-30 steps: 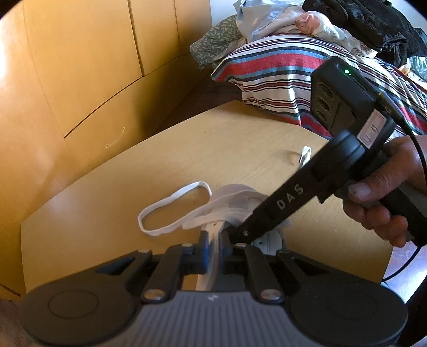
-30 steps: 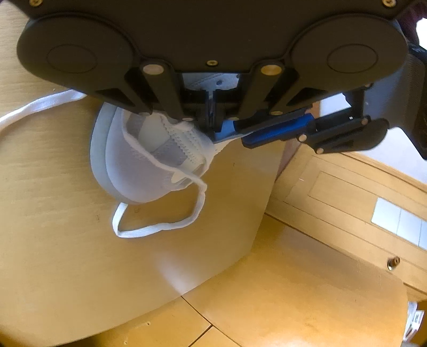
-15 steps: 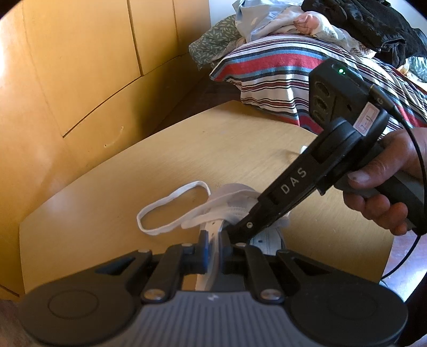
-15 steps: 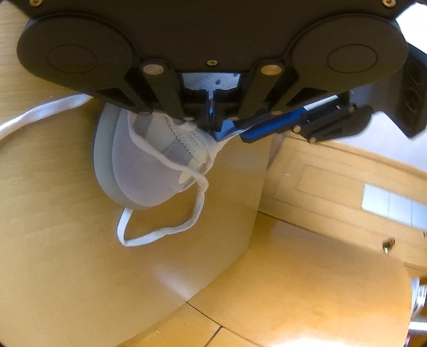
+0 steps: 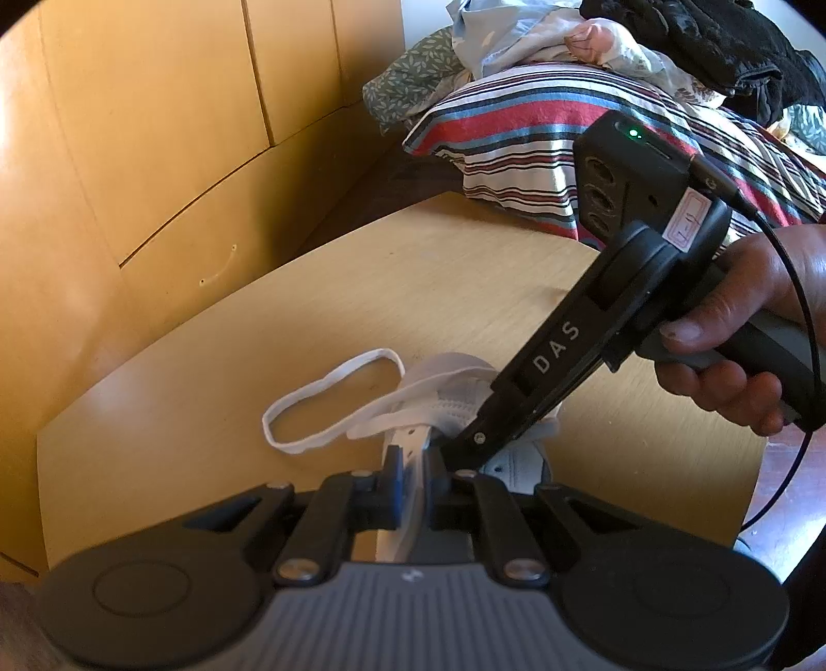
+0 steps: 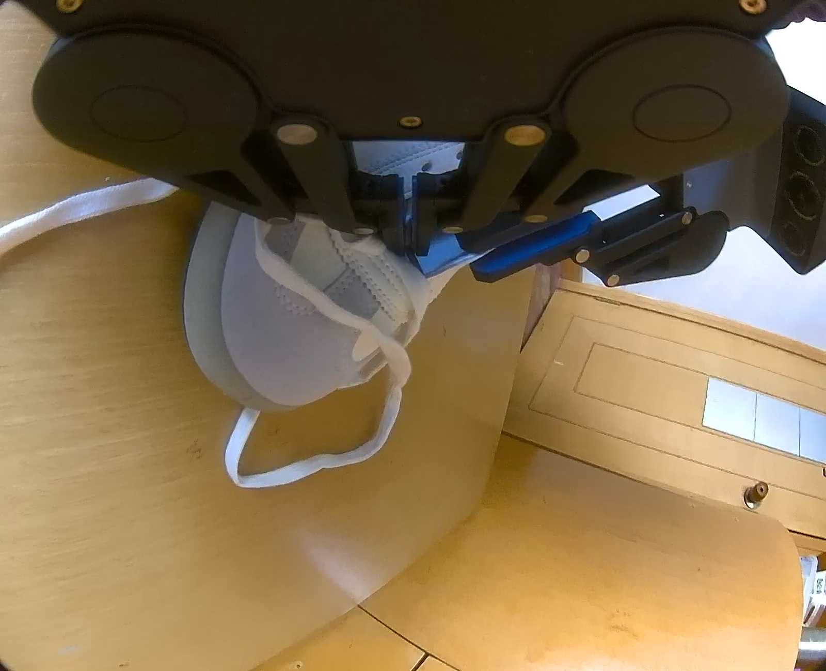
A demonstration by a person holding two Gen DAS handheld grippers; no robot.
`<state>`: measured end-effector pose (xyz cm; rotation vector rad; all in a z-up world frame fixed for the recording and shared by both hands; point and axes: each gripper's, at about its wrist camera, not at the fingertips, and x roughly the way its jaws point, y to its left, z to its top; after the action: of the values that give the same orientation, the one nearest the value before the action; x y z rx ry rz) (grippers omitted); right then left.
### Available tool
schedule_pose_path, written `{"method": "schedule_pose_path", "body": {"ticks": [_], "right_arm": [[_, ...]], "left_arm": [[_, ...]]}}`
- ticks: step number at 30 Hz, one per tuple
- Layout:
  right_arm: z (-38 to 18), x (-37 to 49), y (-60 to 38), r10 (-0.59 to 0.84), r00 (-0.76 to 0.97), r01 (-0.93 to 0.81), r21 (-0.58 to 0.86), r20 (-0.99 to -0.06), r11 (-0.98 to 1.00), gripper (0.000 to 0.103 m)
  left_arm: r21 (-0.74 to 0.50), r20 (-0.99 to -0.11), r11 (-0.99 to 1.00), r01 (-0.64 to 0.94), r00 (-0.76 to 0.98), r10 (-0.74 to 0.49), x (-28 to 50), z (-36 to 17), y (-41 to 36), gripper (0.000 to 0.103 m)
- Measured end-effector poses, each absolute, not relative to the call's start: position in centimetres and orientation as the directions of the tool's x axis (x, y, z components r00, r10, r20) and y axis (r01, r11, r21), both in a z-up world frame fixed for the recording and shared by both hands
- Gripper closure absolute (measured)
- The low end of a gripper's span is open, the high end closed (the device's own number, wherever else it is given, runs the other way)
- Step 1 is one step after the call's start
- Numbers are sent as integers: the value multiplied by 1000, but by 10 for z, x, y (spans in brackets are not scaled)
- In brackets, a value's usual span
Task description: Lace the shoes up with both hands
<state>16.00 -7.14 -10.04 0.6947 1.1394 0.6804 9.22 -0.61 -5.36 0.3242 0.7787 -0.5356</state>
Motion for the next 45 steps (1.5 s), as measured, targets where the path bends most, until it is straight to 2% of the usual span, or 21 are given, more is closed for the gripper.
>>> {"method": "schedule_pose_path", "body": {"ticks": [10,21,32,45], "right_arm": [[-94,163,-69,777,267,-143,774,-570,617,102],[-81,156,-57,721,305,-235,684,-622,690,102],[-68,146,-57,686,360,-303,617,-632,727,102],[-61,140,-31,592,392,-435,425,-705,794,102]], "left_arm": [[83,-737,819,568,588,-333,89,-55,-11,95],[75,-736,818,571,585,-341,90,-55,-9,95],[72,-735,816,574,583,-345,91,-54,-7,95],[71,-737,819,569,583,-341,90,-53,-9,95]]}}
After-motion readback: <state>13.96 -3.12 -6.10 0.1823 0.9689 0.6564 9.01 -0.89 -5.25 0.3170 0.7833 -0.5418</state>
